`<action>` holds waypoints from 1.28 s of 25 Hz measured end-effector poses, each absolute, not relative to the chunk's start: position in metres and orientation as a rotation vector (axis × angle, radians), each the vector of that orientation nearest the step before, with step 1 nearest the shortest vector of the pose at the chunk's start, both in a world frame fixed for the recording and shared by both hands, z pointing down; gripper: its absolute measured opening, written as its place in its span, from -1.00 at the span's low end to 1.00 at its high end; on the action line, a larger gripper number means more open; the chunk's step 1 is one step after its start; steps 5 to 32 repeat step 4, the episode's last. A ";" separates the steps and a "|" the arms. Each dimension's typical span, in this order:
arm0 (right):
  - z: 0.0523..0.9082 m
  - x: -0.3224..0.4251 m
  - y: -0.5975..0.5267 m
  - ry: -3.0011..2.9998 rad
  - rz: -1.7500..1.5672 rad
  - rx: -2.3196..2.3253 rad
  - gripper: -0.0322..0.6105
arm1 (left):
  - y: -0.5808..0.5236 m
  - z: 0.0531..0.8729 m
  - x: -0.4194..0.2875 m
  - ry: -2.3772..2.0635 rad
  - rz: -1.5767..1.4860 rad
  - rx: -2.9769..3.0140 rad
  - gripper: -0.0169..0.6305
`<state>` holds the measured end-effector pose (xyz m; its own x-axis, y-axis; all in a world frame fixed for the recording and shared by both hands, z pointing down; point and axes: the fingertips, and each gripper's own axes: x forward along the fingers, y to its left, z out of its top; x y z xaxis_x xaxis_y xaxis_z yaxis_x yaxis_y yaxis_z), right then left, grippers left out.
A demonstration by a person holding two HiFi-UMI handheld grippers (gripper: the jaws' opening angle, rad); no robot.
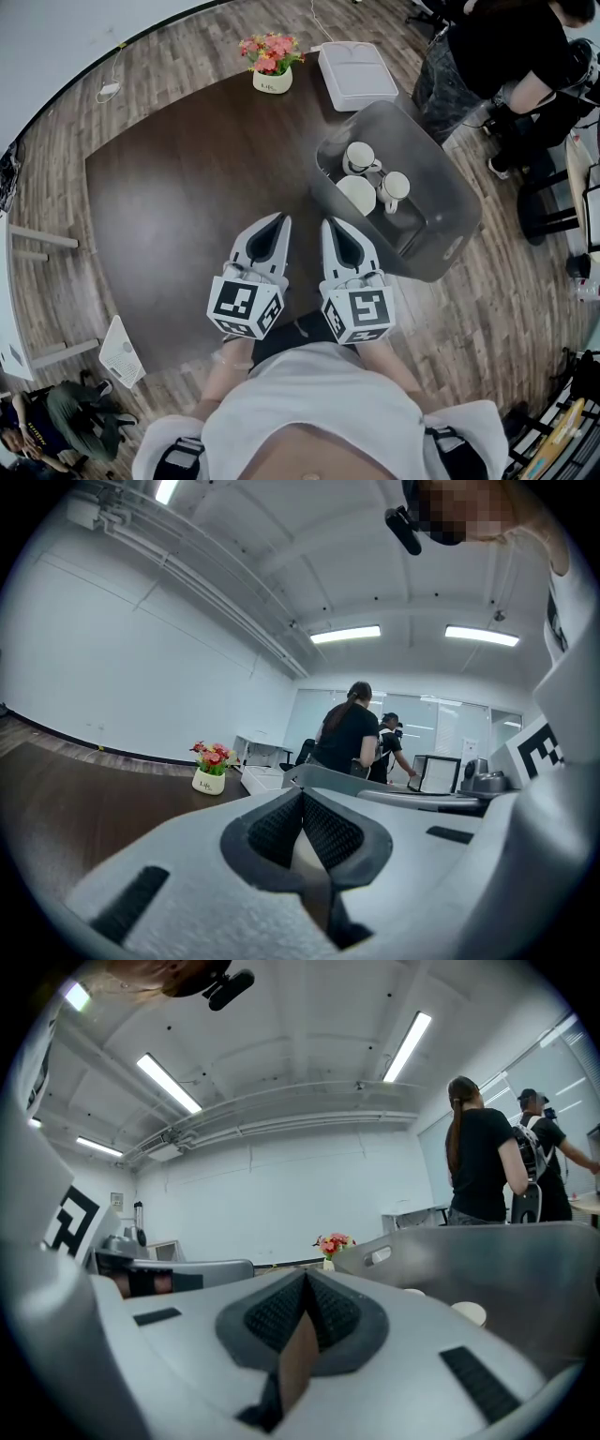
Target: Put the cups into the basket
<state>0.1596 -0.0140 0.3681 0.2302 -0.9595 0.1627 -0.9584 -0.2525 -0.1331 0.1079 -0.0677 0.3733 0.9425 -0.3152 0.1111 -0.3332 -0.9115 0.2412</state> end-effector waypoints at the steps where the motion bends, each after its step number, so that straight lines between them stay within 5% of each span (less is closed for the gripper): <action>1: 0.368 0.160 -0.014 1.917 -0.332 -2.461 -0.87 | -0.068 0.373 0.108 -0.483 0.100 2.838 -0.92; 32: 0.370 0.160 -0.014 1.915 -0.338 -2.463 -0.87 | -0.069 0.374 0.107 -0.486 0.098 2.833 -0.92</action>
